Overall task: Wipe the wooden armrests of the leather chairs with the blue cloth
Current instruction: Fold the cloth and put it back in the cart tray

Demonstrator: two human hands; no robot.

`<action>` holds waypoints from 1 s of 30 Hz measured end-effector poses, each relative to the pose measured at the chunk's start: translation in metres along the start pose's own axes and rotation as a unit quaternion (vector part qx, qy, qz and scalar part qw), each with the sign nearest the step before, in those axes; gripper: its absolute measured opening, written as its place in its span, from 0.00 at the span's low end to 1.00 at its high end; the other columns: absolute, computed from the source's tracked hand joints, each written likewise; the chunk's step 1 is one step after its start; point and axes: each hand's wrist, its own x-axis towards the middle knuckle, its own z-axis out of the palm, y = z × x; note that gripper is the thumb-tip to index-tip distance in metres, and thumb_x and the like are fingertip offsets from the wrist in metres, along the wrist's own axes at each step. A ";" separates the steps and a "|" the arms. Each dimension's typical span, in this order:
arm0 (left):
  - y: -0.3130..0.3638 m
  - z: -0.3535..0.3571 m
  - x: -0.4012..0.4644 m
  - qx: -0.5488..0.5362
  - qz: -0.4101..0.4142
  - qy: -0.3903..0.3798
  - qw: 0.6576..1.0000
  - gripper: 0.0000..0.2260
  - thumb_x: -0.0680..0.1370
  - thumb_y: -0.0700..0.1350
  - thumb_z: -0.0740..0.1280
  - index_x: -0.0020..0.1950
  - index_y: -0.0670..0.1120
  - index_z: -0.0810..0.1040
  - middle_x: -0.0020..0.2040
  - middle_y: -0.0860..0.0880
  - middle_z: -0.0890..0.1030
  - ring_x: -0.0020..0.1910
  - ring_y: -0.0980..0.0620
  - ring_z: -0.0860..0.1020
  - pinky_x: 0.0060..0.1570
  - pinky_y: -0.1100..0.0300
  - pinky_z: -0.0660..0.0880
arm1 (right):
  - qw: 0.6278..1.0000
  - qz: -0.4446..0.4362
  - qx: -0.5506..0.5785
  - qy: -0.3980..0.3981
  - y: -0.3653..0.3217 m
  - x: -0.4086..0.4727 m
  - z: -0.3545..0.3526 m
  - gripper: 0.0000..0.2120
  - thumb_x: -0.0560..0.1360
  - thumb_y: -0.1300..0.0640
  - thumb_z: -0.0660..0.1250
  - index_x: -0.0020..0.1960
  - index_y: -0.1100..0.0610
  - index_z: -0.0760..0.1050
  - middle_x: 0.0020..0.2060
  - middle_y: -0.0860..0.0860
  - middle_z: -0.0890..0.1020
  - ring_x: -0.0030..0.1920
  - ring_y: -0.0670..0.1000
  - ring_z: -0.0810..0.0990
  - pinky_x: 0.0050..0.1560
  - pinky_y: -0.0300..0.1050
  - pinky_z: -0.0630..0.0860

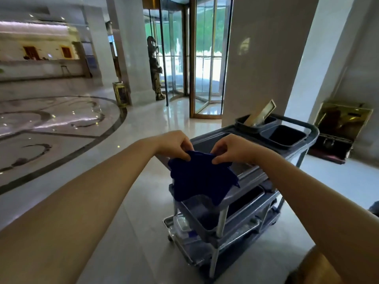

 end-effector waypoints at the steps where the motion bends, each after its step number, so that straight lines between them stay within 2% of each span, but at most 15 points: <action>1: -0.011 -0.006 0.021 -0.002 0.006 0.002 1.000 0.08 0.72 0.43 0.69 0.43 0.57 0.81 0.37 0.59 0.82 0.36 0.65 0.80 0.33 0.72 0.72 | 1.000 0.003 0.000 0.005 0.009 0.019 -0.006 0.07 0.68 0.56 0.73 0.39 0.45 0.80 0.34 0.44 0.84 0.35 0.39 0.82 0.34 0.30 0.75; 5: -0.046 -0.023 0.099 -0.014 0.021 -0.023 0.999 0.08 0.72 0.43 0.69 0.46 0.55 0.82 0.35 0.60 0.82 0.37 0.63 0.81 0.36 0.70 0.72 | 1.000 0.028 -0.006 0.012 0.045 0.077 -0.021 0.07 0.69 0.55 0.73 0.40 0.44 0.79 0.36 0.42 0.83 0.36 0.39 0.82 0.36 0.30 0.76; 9: -0.072 -0.037 0.180 -0.031 0.061 -0.062 0.996 0.09 0.73 0.42 0.68 0.42 0.58 0.81 0.32 0.63 0.82 0.38 0.63 0.81 0.32 0.71 0.73 | 0.997 0.076 -0.001 0.033 0.087 0.128 -0.040 0.06 0.69 0.55 0.73 0.42 0.45 0.80 0.36 0.43 0.83 0.37 0.40 0.81 0.37 0.31 0.75; 13: -0.098 -0.036 0.260 -0.044 0.102 -0.116 0.987 0.08 0.73 0.41 0.68 0.45 0.54 0.82 0.34 0.59 0.83 0.38 0.62 0.82 0.34 0.71 0.75 | 0.989 0.135 0.003 0.053 0.131 0.171 -0.047 0.06 0.68 0.55 0.73 0.44 0.48 0.81 0.37 0.42 0.82 0.38 0.40 0.80 0.39 0.32 0.73; 16: -0.119 -0.029 0.325 -0.042 0.141 -0.162 0.976 0.09 0.72 0.39 0.68 0.45 0.53 0.82 0.37 0.56 0.83 0.39 0.61 0.82 0.37 0.68 0.77 | 0.980 0.181 0.012 0.079 0.164 0.197 -0.044 0.06 0.68 0.54 0.73 0.44 0.48 0.80 0.34 0.40 0.80 0.35 0.36 0.79 0.35 0.28 0.71; 18: -0.131 -0.025 0.370 -0.032 0.175 -0.197 0.964 0.08 0.72 0.39 0.68 0.45 0.52 0.82 0.38 0.54 0.84 0.40 0.59 0.82 0.41 0.64 0.78 | 0.969 0.220 0.028 0.113 0.186 0.215 -0.041 0.06 0.67 0.55 0.73 0.44 0.50 0.81 0.33 0.40 0.80 0.33 0.35 0.78 0.32 0.26 0.71; 22: -0.144 -0.010 0.428 -0.015 0.218 -0.235 0.947 0.09 0.71 0.39 0.68 0.49 0.46 0.83 0.43 0.47 0.85 0.42 0.51 0.83 0.49 0.54 0.80 | 0.944 0.293 0.051 0.143 0.215 0.231 -0.029 0.07 0.66 0.56 0.74 0.45 0.53 0.82 0.32 0.42 0.80 0.33 0.39 0.77 0.35 0.31 0.72; 24: -0.153 0.002 0.454 -0.005 0.228 -0.267 0.936 0.09 0.71 0.39 0.69 0.50 0.46 0.83 0.44 0.45 0.85 0.42 0.51 0.82 0.49 0.55 0.80 | 0.926 0.335 0.074 0.159 0.228 0.240 -0.018 0.08 0.66 0.57 0.74 0.45 0.54 0.82 0.32 0.43 0.80 0.32 0.39 0.77 0.33 0.28 0.72; 26: -0.159 0.018 0.472 -0.004 0.240 -0.298 0.924 0.10 0.70 0.38 0.69 0.49 0.45 0.83 0.44 0.46 0.85 0.38 0.56 0.81 0.46 0.60 0.79 | 0.908 0.372 0.094 0.170 0.241 0.243 -0.003 0.08 0.65 0.58 0.74 0.45 0.54 0.82 0.32 0.44 0.80 0.29 0.37 0.76 0.29 0.27 0.71; 30: -0.175 0.061 0.498 0.014 0.247 -0.353 0.903 0.10 0.69 0.40 0.69 0.49 0.47 0.83 0.42 0.49 0.84 0.36 0.59 0.79 0.44 0.62 0.78 | 0.871 0.438 0.136 0.174 0.267 0.246 0.035 0.08 0.64 0.59 0.75 0.43 0.55 0.82 0.31 0.44 0.80 0.25 0.36 0.75 0.25 0.30 0.71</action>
